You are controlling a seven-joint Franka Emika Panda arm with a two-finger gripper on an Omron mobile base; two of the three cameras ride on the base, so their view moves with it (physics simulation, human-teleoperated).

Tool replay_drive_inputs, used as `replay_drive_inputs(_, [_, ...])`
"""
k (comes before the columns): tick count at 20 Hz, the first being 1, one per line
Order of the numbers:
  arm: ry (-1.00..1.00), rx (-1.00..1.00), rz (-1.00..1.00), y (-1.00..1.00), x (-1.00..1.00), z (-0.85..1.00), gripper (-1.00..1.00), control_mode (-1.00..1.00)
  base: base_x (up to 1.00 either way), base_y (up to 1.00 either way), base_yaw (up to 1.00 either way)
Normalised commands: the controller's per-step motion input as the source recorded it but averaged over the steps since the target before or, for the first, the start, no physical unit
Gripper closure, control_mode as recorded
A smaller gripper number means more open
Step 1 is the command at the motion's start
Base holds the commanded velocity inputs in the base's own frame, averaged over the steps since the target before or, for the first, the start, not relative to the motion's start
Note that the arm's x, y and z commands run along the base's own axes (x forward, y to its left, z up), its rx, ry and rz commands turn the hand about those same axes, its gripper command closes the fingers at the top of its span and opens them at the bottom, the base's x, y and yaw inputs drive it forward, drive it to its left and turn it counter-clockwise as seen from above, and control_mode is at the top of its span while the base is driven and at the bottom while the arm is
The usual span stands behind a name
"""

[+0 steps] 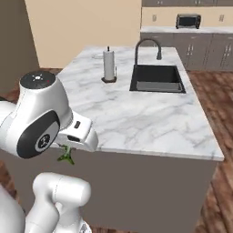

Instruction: Take the fish from the fridge and place it on the digital scale on the counter by the fridge. Wait a few seconds for a reading, then move it to the plate on the dining counter.

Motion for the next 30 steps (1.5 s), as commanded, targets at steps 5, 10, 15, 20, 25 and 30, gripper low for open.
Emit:
replay_drive_inputs(5, [0.0, 0.0, 0.0, 0.0, 0.0, 0.0, 1.0, 1.0, -0.41, 1.0, 0.44])
replay_drive_inputs(10, [0.0, 0.0, 0.0, 0.0, 0.0, 0.0, 1.0, 1.0, -0.18, 1.0, 0.38])
replay_drive_inputs(15, [0.0, 0.0, 0.0, 0.0, 0.0, 0.0, 1.0, 1.0, 0.0, 1.0, 0.35])
replay_drive_inputs(20, [0.0, 0.0, 0.0, 0.0, 0.0, 0.0, 1.0, 1.0, 0.0, 1.0, 0.27])
replay_drive_inputs(25, [0.0, 0.0, 0.0, 0.0, 0.0, 0.0, 1.0, 1.0, 0.38, 1.0, 0.09])
replay_drive_inputs(30, [0.0, 0.0, 0.0, 0.0, 0.0, 0.0, 1.0, 1.0, 0.98, 1.0, -0.15])
